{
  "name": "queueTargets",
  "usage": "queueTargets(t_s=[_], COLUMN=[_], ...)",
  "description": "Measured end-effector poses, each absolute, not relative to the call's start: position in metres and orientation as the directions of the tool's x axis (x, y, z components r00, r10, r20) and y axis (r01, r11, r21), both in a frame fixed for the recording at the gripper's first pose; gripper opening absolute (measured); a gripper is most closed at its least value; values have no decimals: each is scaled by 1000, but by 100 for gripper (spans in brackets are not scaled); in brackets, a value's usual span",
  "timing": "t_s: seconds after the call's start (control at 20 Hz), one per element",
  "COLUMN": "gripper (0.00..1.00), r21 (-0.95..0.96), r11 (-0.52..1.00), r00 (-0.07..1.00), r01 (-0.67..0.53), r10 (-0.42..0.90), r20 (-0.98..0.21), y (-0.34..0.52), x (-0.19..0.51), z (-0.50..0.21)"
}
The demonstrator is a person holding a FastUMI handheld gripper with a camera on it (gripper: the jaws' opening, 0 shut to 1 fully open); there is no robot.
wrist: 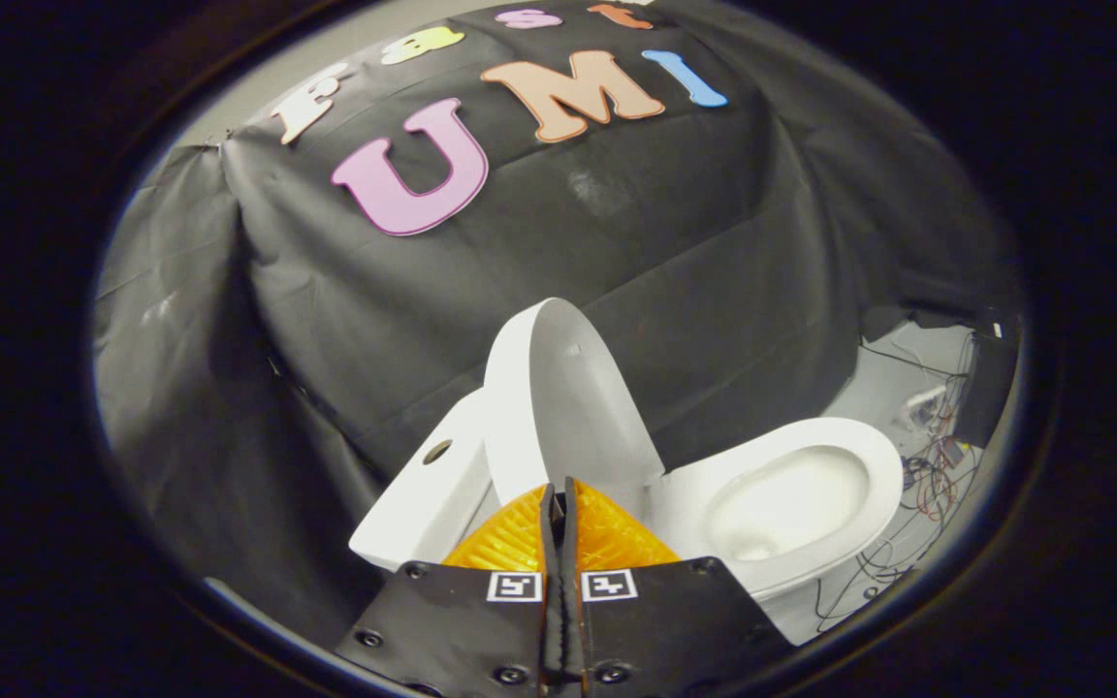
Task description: Open the toilet lid.
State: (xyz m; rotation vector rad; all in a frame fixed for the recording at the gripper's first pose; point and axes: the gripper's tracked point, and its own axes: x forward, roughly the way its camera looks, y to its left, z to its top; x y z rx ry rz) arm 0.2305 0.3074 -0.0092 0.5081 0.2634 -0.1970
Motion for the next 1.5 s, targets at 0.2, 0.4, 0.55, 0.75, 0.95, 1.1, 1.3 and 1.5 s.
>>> queueTargets(t_s=[0.2, 0.4, 0.55, 0.75, 0.95, 1.1, 1.3, 1.5], gripper=[1, 3, 3, 4, 5, 24, 97, 97], r21=[495, 551, 502, 466, 474, 440, 400, 306], r11=[845, 815, 849, 872, 872, 891, 913, 948], r00=[965, 975, 973, 975, 980, 978, 971, 964], r01=[201, 179, 165, 150, 125, 108, 78, 90], r10=[-85, -71, -58, -52, -34, -16, 21, -6], r20=[-247, -212, -223, -216, -197, -208, -237, -265], y=[334, 348, 356, 368, 375, 381, 383, 366], x=[248, 257, 260, 264, 260, 255, 242, 221], z=[-2, 1, -2, 4, 10, 4, -6, -21])
